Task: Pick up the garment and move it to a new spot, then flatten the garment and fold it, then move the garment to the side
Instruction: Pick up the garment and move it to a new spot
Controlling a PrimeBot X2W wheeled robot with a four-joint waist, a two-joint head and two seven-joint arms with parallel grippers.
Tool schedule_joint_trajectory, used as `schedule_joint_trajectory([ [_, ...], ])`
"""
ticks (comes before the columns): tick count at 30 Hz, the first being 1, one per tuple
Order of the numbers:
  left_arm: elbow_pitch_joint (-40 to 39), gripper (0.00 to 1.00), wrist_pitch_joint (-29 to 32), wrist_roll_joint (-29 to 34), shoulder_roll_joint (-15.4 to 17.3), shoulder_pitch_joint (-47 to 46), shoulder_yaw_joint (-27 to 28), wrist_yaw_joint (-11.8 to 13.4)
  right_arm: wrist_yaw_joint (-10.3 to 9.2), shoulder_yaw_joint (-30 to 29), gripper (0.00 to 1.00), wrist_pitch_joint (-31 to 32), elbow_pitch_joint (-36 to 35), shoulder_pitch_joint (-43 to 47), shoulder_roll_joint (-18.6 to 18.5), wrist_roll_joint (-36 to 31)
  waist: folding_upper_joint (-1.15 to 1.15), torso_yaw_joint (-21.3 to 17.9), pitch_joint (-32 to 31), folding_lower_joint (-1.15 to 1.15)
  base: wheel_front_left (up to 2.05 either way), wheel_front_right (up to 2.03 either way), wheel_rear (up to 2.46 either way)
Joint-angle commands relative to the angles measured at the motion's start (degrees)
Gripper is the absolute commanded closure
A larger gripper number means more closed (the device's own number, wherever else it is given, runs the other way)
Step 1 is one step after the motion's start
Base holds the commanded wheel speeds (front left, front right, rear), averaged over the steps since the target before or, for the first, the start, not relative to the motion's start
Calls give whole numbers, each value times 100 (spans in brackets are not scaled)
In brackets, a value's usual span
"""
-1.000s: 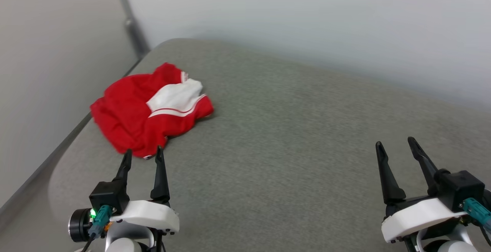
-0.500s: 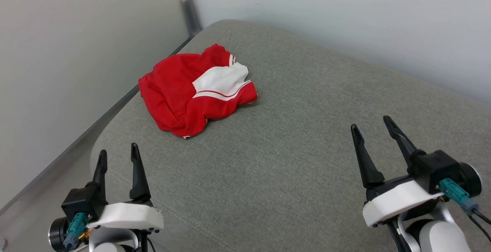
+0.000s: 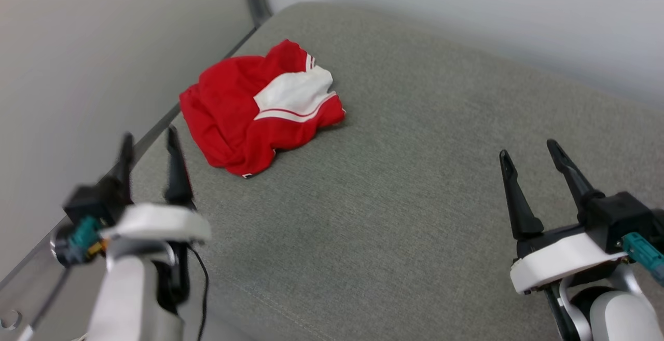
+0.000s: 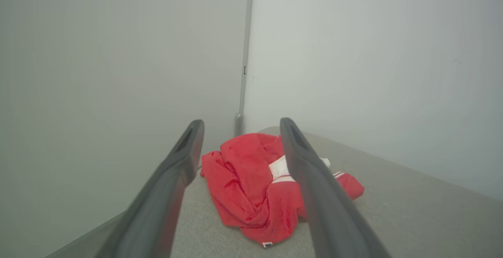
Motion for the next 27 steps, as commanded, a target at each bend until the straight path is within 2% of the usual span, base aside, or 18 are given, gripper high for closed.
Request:
schedule_joint_trajectory([
  [1,158,0,48,-84,128,-361,85,-28,-4,-1,0,50,-118,-118,-62,-38,0,-167,278,-1,0,0,0],
  [5,514,0,481,-222,399,-1224,229,-36,-4,34,0,193,-375,-285,-195,-45,0,-568,786,-1,0,0,0],
  [9,974,0,1237,-539,731,-1829,419,-151,-4,5,0,205,-505,-467,-235,10,0,-962,1248,-1,0,0,0],
  [10,1388,0,1991,-795,920,-2172,504,-247,-4,-27,0,199,-565,-572,-255,22,0,-1195,1574,-1,0,0,0],
  [14,1972,0,3086,-1132,1243,-2473,596,-391,-4,-29,0,155,-591,-719,-287,29,0,-1438,1935,-1,0,0,0],
  [19,2717,0,4351,-1515,1635,-2748,778,-411,-4,32,0,105,-620,-935,-311,63,0,-1662,2320,-1,0,0,0],
  [24,3420,0,5442,-1721,1776,-2723,794,-321,-3,59,0,39,-560,-1069,-336,105,0,-1780,2527,-1,0,0,0],
  [25,3764,0,6038,-1864,1739,-2582,825,-197,-4,50,0,1,-498,-1075,-340,144,0,-1818,2543,-1,0,0,0],
  [27,3798,0,6178,-1888,1725,-2502,812,-177,-3,35,0,-18,-474,-1085,-341,155,0,-1832,2534,-1,0,0,0],
])
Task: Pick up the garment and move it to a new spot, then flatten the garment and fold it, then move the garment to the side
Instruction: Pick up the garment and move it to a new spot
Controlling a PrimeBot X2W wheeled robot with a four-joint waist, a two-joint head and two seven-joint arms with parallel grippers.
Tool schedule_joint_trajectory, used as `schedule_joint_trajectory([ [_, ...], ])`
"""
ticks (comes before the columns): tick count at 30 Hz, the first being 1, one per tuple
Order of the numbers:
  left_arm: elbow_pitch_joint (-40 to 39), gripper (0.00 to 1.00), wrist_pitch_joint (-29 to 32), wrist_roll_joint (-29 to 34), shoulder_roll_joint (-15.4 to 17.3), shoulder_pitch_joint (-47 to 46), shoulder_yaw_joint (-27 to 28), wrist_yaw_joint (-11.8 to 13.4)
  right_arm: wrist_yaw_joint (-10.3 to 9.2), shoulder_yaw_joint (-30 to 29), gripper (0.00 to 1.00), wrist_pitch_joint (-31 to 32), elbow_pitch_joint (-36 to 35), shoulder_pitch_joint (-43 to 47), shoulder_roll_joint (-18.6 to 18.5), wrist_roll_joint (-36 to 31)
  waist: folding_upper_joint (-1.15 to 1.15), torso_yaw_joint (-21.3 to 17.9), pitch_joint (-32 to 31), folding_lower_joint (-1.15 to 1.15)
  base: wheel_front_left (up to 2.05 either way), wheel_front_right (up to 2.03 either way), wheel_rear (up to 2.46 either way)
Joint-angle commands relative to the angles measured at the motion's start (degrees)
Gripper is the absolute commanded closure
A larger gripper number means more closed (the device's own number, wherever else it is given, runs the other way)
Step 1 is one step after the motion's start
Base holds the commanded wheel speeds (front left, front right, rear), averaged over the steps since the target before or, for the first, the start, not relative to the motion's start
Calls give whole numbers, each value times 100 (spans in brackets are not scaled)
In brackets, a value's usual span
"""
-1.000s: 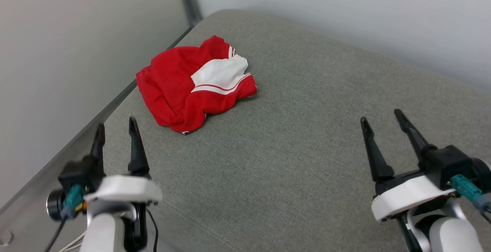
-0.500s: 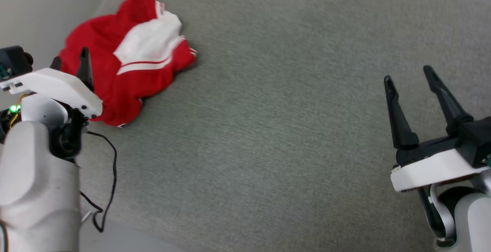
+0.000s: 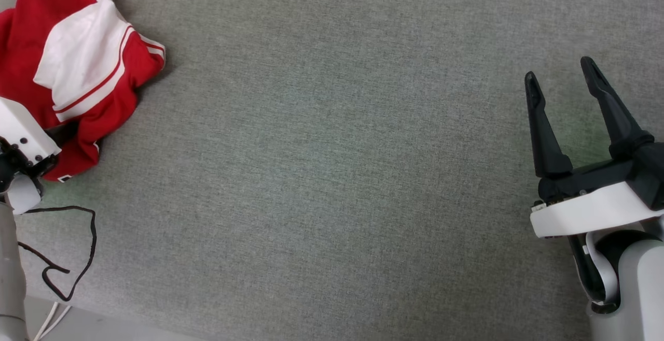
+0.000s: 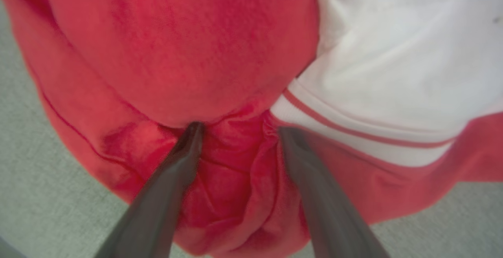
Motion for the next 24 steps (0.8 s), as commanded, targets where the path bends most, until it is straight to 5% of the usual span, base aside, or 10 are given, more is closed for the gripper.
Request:
schedule_joint_trajectory([
  [1,419,76,204,23,-394,558,-145,48,-2,-15,0,-35,19,-72,-11,49,0,-15,-12,0,0,0,0],
  [2,346,100,79,37,-390,560,-147,35,-2,-35,0,-42,33,-74,-12,44,0,-7,-34,0,0,0,0],
  [11,-297,100,-1552,526,-110,297,-270,113,-2,-47,0,-152,232,73,79,86,0,112,-585,0,0,0,0],
  [24,-846,100,-4273,1361,-128,135,-683,317,-3,-189,0,-443,684,610,360,275,0,-63,-2032,0,0,0,0],
])
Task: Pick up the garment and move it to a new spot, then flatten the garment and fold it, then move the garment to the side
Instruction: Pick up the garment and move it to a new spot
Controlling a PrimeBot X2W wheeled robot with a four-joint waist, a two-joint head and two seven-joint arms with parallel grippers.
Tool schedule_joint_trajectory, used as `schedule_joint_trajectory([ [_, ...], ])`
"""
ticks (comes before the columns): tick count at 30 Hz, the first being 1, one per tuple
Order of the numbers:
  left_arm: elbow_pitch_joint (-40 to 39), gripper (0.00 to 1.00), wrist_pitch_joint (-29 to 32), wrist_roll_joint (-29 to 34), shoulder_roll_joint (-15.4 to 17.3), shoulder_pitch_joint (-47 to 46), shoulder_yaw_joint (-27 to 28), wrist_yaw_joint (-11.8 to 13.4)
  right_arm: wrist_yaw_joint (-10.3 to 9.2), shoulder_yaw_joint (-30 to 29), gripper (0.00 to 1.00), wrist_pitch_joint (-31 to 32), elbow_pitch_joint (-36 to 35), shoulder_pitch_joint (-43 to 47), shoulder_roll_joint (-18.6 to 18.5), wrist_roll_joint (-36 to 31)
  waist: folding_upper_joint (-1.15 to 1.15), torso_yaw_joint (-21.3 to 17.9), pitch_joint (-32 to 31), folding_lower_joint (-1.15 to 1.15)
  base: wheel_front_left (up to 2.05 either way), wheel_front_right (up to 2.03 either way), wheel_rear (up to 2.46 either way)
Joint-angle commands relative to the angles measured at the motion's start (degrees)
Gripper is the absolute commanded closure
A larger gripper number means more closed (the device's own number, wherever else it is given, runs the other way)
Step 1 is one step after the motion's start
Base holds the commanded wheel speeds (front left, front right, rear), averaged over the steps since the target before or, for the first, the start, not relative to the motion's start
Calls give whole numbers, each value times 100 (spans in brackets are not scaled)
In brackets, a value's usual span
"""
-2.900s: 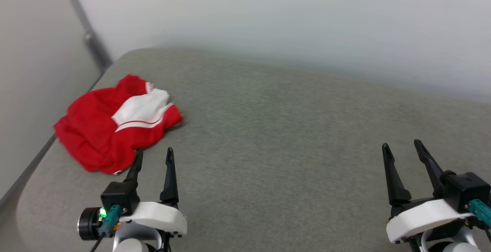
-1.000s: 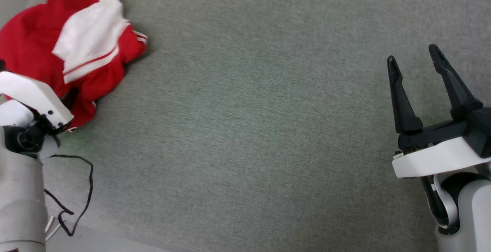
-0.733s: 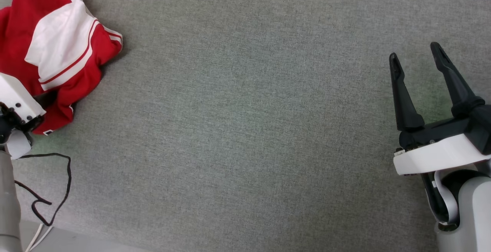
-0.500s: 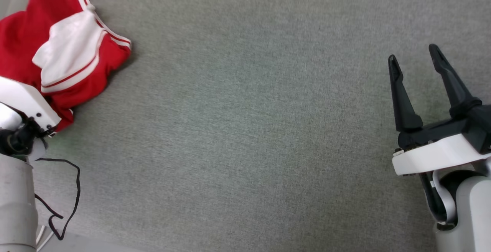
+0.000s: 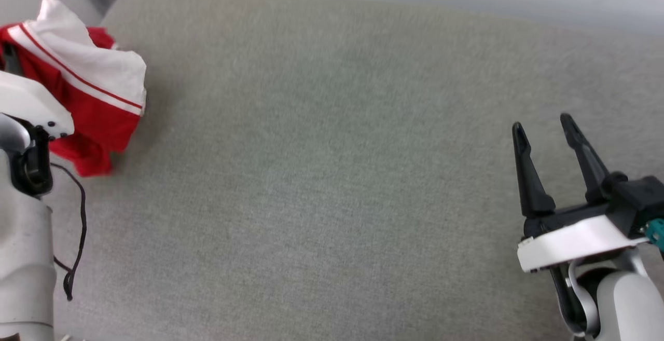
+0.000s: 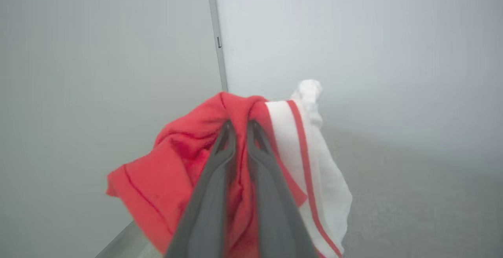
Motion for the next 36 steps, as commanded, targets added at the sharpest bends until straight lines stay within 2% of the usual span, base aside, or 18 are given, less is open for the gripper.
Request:
schedule_joint_trajectory([
  [1,-75,100,-146,47,-20,-23,-21,2,-4,-27,0,-36,31,92,29,12,0,-153,-361,0,0,0,0],
  [6,-396,100,-580,145,-184,128,-215,-67,-4,-154,0,-70,72,360,64,94,0,-436,-779,0,0,0,0],
  [12,-935,100,-675,201,-571,386,-573,-145,-4,-209,0,-43,43,585,63,258,0,-973,-1098,0,0,0,0],
  [24,-1872,100,-708,45,-1713,1125,-1562,-445,-3,-233,0,38,-55,768,65,379,0,-2067,-1122,0,0,0,0],
  [27,-1966,100,-719,-24,-1907,1427,-1948,-514,-4,-282,0,22,-70,806,63,419,0,-2203,-1053,0,0,0,0],
  [31,-1849,100,-682,-209,-2001,1918,-2456,-556,-3,-301,0,-5,-65,799,65,470,0,-2279,-925,0,0,0,0],
  [36,-1515,100,-638,-396,-2046,2538,-2948,-424,-4,-293,0,-47,-39,773,63,531,0,-2209,-766,0,0,0,0],
])
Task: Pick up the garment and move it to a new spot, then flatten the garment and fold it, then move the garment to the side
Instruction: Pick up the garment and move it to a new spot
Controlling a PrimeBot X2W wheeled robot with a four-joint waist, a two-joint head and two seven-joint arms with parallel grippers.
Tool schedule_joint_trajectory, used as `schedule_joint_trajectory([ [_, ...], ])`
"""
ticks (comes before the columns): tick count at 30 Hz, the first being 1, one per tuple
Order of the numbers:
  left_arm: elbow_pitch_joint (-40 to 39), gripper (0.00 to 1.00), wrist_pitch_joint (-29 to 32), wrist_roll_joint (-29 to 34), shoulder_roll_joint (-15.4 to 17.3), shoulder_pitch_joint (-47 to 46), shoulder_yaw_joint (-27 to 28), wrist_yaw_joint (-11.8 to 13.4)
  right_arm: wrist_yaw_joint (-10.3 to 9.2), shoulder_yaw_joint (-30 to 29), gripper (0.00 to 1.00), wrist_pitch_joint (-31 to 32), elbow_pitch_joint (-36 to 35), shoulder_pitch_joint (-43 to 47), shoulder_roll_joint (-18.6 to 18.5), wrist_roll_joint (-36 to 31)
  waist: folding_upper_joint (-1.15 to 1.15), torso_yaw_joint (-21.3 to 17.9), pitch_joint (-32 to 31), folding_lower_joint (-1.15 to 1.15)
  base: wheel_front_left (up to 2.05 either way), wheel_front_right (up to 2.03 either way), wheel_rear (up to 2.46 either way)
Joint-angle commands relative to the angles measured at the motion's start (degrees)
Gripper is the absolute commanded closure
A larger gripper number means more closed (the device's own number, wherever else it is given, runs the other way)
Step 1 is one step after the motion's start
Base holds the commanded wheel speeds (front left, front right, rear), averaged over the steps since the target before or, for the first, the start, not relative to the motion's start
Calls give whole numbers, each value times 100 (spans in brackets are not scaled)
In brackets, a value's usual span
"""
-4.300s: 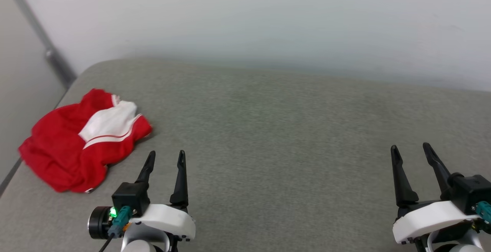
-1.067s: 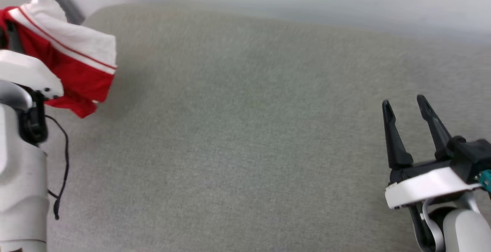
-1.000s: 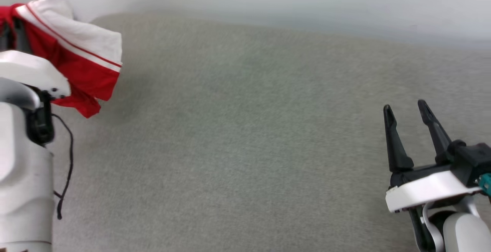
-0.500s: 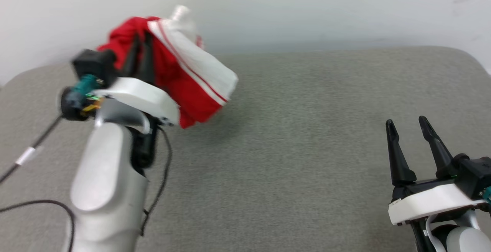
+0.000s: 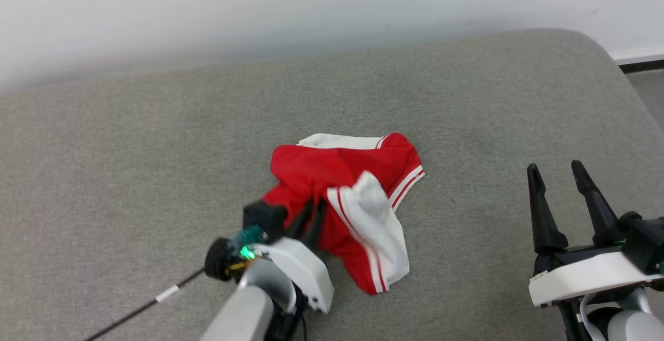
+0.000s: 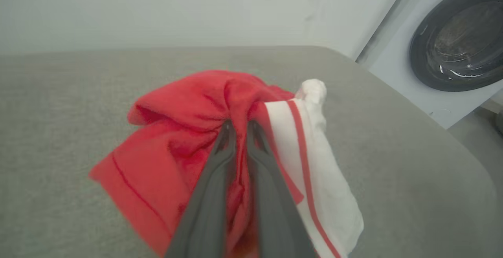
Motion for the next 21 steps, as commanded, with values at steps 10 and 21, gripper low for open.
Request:
schedule_joint_trajectory([
  [10,120,0,-365,-61,-14,120,-594,-60,-4,-34,0,-13,51,-111,9,-39,0,555,57,0,0,0,0],
  [21,-536,0,-959,-103,123,155,-357,364,-4,-79,0,134,60,183,9,-110,0,929,-426,0,0,0,0],
])
